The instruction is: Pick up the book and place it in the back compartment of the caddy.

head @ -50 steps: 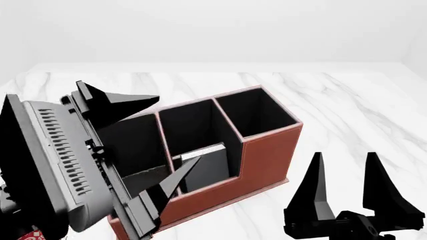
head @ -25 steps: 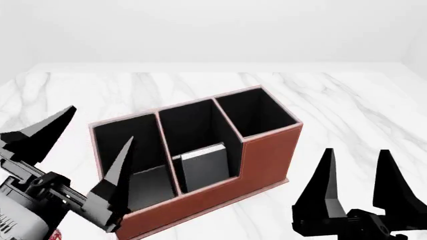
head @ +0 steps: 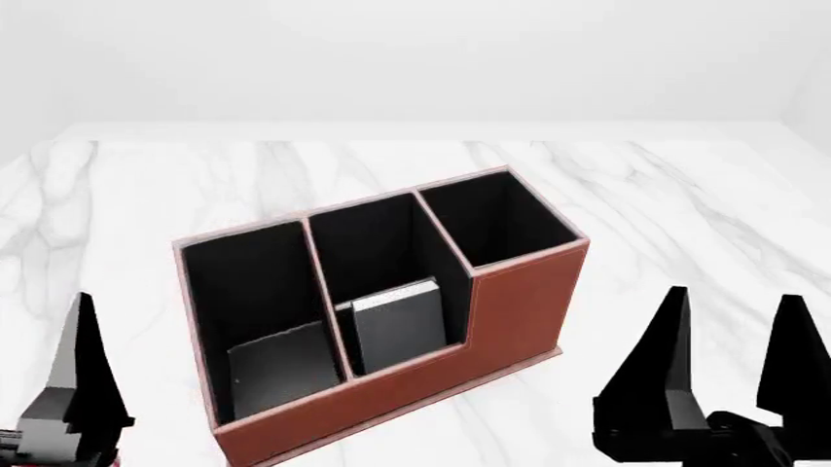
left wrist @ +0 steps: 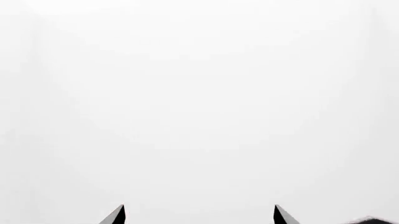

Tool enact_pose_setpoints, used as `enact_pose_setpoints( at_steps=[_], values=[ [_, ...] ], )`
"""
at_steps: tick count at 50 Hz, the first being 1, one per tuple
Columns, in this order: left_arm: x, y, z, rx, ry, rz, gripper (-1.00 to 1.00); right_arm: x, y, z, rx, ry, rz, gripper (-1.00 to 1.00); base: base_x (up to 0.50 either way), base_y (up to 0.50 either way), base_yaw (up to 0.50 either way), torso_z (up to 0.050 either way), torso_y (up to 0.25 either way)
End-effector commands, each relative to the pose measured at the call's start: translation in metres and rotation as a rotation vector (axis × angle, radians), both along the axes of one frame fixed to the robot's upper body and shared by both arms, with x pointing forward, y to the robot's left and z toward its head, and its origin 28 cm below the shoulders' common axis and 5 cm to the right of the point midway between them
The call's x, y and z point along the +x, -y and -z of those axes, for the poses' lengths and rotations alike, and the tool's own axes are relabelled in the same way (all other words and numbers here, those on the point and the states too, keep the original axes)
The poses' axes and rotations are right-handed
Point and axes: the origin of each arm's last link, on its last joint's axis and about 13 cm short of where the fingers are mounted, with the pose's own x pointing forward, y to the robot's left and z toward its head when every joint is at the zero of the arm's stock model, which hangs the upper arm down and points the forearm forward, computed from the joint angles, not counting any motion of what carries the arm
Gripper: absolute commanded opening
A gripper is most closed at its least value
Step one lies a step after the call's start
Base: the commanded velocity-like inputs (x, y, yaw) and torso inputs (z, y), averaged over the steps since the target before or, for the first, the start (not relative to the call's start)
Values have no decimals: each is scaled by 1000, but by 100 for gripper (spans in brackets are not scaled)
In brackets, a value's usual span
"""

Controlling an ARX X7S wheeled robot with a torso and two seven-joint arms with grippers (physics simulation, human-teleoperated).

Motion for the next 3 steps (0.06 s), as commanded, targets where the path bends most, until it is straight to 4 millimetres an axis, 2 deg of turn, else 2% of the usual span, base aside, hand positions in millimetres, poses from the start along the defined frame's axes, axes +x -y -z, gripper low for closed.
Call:
enact_pose_setpoints(
  at_steps=[1,3],
  values=[
    [-8,-8,13,13,25,-98,100,-2,3,-4,-10,40,34,100,0,0,0,0,0],
    [-7,-7,16,-1,32,-108,100,-2,3,-4,-10,44,38,100,0,0,0,0,0]
  ],
)
